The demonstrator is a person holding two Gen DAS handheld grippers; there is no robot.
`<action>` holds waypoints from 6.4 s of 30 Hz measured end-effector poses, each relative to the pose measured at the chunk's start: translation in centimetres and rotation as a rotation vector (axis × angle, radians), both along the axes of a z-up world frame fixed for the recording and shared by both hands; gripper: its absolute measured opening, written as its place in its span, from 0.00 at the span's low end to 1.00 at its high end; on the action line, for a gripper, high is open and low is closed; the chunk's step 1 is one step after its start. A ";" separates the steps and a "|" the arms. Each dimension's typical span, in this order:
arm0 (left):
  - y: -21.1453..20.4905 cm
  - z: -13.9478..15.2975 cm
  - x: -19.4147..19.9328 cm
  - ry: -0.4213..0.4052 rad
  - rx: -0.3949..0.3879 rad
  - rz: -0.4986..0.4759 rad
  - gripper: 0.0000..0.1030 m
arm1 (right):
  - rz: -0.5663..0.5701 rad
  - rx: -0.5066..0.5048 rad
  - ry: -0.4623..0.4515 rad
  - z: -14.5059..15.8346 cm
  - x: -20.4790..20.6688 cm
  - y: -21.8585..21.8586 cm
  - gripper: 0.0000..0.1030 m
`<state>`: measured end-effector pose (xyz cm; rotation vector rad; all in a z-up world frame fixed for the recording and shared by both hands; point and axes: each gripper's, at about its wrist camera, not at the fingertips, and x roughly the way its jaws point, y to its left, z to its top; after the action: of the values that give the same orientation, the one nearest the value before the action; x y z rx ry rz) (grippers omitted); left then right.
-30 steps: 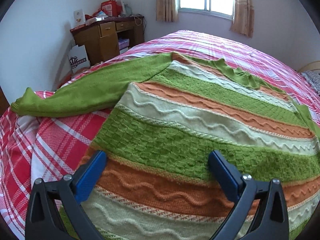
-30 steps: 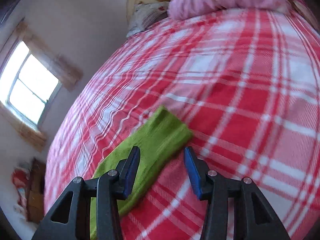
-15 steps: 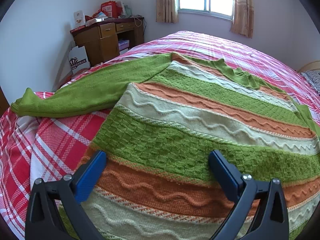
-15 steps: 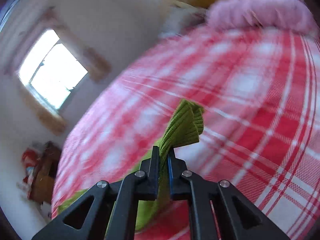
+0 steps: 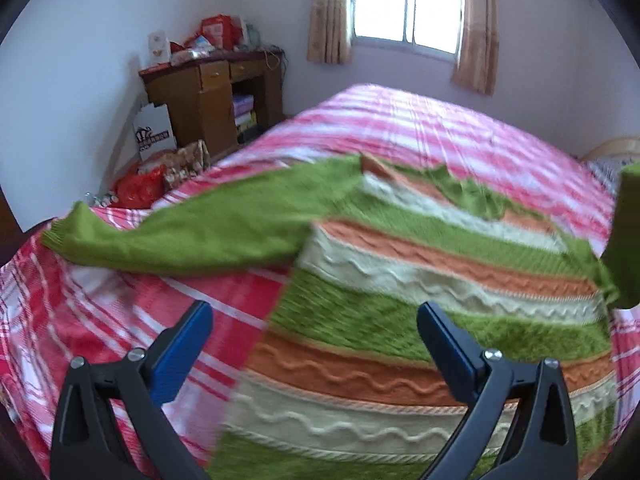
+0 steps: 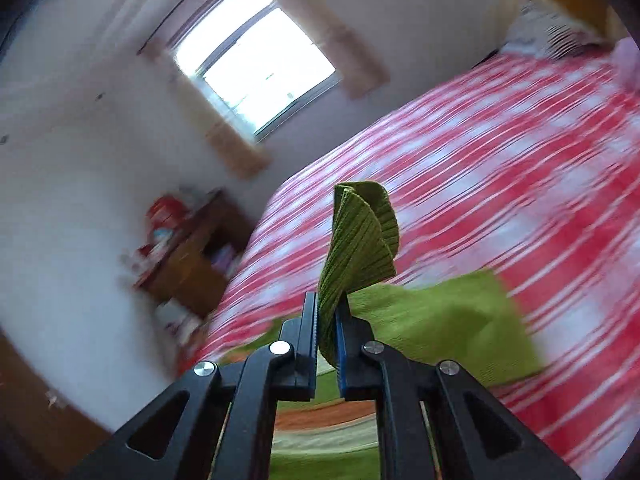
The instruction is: Fold small clothes
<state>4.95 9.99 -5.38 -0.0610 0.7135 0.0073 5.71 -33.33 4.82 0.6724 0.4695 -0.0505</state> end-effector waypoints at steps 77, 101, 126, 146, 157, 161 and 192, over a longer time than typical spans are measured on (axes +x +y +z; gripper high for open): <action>-2.2 -2.3 10.5 0.049 0.165 0.116 1.00 | 0.145 -0.457 0.352 -16.9 6.1 4.4 0.00; 31.0 -3.3 6.4 0.058 -0.310 0.888 0.65 | 0.149 -0.405 0.318 -17.0 5.7 3.7 0.00; 14.2 6.7 7.9 -0.263 -0.109 0.328 0.06 | 0.146 -0.405 0.313 -17.1 5.7 3.7 0.00; -9.1 -1.4 5.8 0.079 -0.030 -0.260 0.44 | 0.151 -0.370 0.298 -17.1 5.5 3.2 0.00; 2.5 -2.7 0.0 -0.052 -0.088 0.055 0.79 | 0.206 -0.112 0.140 -12.8 5.4 5.8 0.01; 3.4 -4.8 -0.4 -0.027 -0.107 0.131 0.79 | 0.374 -0.053 0.163 -13.2 9.6 11.6 0.01; 2.8 -6.0 0.3 -0.034 -0.150 0.062 1.00 | 0.443 -0.420 0.259 -15.9 17.2 22.6 0.07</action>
<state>5.24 12.78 -11.34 -0.2267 0.6774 0.0121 22.91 -10.69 -11.12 0.1384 0.8218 0.1807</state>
